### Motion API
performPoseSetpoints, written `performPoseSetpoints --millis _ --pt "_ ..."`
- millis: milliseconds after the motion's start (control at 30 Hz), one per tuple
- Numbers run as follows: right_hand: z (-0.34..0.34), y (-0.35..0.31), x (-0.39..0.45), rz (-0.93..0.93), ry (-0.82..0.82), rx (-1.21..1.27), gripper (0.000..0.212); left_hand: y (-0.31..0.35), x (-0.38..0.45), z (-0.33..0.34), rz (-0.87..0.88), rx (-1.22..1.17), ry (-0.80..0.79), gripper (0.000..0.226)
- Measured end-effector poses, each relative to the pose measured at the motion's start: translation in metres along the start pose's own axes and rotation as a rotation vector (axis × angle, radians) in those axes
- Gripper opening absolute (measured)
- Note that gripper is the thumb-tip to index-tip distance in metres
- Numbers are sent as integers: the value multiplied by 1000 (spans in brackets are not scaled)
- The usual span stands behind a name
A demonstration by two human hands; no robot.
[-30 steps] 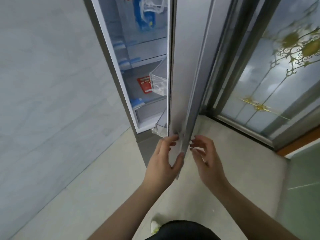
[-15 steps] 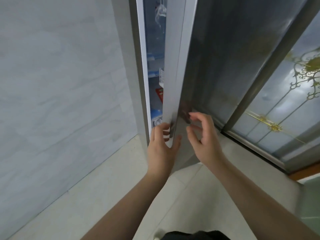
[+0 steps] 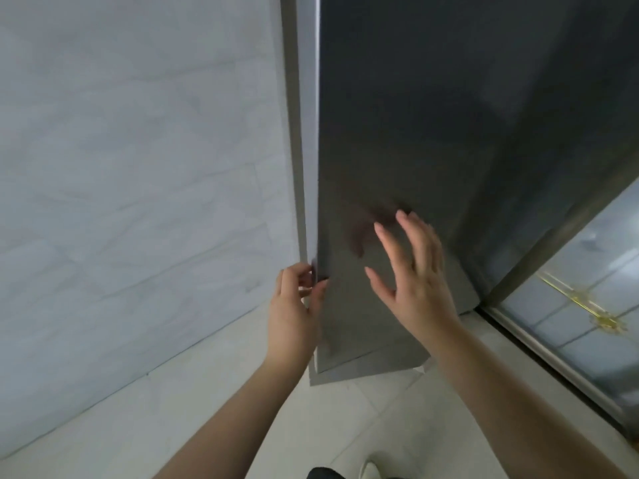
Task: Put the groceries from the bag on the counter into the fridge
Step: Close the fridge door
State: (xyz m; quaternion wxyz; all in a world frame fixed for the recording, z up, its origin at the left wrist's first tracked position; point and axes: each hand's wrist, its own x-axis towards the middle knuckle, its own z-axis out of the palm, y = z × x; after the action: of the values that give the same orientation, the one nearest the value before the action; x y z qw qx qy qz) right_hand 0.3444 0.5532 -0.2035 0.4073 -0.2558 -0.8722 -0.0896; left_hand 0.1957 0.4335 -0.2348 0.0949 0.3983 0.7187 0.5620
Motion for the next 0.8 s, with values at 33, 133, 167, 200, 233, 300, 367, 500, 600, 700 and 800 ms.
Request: performPoseSetpoints --millis 33,133,167,200,233,300,367,500,600,700,800 --pt "4 4 5 0 -17 -7 58 -1 6 1 -4 -2 10 21" --pt "16 12 16 -4 -70 -25 62 -4 25 4 -7 -4 32 22" --pt "20 13 20 -11 -100 -32 64 -6 31 6 -17 -6 36 23" --pt "24 15 23 -15 -133 -39 65 -8 37 8 -27 -4 40 24" --pt "28 17 27 -16 -163 -48 67 -10 44 10 -35 1 43 26" --pt "36 21 37 -12 -214 -72 69 -12 61 14 -61 19 49 29" --pt "44 22 45 -5 -233 -91 70 -13 80 16 -99 37 58 24" --pt "58 21 49 -6 -240 -129 76 -17 102 12 -114 116 36 14" --pt "61 20 50 -6 -232 -127 81 -18 104 7 -130 134 1 17" --pt "60 20 51 -4 -236 -108 82 -16 104 6 -134 175 -9 16" --pt "57 19 51 6 -234 -49 79 -8 105 3 -126 345 -40 14"
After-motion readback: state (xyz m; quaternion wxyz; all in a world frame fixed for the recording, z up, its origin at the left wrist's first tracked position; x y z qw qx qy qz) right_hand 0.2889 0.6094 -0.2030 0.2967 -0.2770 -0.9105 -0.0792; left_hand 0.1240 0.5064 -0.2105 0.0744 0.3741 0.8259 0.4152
